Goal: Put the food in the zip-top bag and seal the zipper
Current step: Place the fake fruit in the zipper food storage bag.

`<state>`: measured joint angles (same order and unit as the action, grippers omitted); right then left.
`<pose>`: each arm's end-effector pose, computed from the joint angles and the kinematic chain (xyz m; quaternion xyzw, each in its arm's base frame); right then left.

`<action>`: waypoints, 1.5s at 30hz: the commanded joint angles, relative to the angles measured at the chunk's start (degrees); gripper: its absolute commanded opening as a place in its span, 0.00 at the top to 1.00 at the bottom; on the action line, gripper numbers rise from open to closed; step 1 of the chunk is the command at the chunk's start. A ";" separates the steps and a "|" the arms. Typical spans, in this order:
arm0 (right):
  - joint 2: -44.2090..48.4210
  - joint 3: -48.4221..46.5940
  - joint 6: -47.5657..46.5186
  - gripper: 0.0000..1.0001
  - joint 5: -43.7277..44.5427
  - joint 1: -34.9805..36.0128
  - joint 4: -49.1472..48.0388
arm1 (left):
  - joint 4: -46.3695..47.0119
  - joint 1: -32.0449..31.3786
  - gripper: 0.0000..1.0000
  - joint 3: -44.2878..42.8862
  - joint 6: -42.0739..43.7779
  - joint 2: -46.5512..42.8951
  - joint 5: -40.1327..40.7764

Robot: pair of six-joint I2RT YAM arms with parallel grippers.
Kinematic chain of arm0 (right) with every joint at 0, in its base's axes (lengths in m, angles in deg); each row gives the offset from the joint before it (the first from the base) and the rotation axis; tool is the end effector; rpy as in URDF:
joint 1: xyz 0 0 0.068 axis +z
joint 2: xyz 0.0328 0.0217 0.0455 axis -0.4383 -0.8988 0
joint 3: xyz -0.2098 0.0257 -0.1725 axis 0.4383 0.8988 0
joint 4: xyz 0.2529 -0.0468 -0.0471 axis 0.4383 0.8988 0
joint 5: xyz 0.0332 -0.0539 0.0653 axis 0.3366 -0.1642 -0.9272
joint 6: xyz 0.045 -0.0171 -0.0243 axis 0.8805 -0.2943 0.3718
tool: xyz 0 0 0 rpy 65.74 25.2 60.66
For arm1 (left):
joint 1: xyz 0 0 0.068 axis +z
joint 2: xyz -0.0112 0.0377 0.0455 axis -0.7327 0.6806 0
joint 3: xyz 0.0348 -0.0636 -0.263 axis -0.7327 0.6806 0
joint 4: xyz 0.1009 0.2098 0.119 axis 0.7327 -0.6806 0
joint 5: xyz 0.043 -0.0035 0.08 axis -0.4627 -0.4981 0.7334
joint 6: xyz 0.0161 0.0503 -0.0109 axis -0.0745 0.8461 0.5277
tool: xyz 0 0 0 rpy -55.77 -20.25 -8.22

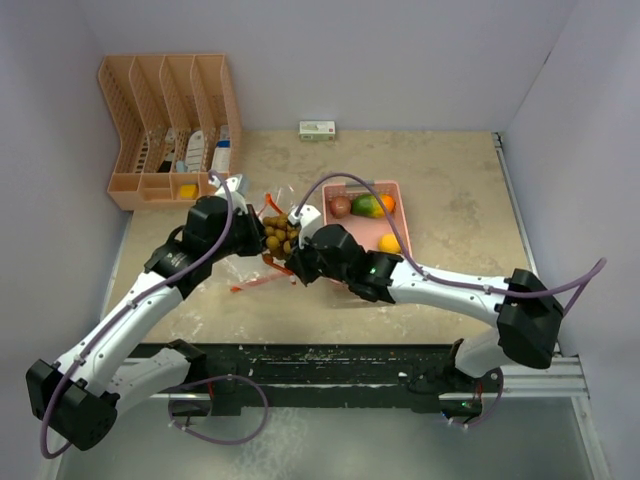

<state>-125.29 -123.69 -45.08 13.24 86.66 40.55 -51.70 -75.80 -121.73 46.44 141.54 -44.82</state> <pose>0.1719 0.2978 0.2846 -0.2522 0.7795 0.3375 0.4635 0.1912 -0.1087 0.3178 -0.0391 0.8586 -0.3135 0.4037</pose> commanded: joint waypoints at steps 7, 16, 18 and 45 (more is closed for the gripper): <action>-4.85 -1.89 -5.15 1.00 -5.54 1.69 6.82 | 2.39 -0.32 1.00 -4.86 1.97 -0.35 -0.24; -5.16 -2.88 -6.59 1.00 -5.40 2.43 3.06 | 0.58 -0.32 1.00 -5.40 2.67 -1.42 0.29; -2.97 -2.85 -7.71 1.00 -5.56 2.72 1.76 | 1.42 -0.32 1.00 -4.58 2.23 -0.52 -0.55; 0.85 -2.20 -2.25 0.98 17.51 3.70 -8.82 | 1.65 -0.32 1.00 -1.37 -2.88 -3.26 -13.81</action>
<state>-127.32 -123.88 -49.76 23.11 90.57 40.42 -49.84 -75.95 -125.14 46.29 141.04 -53.50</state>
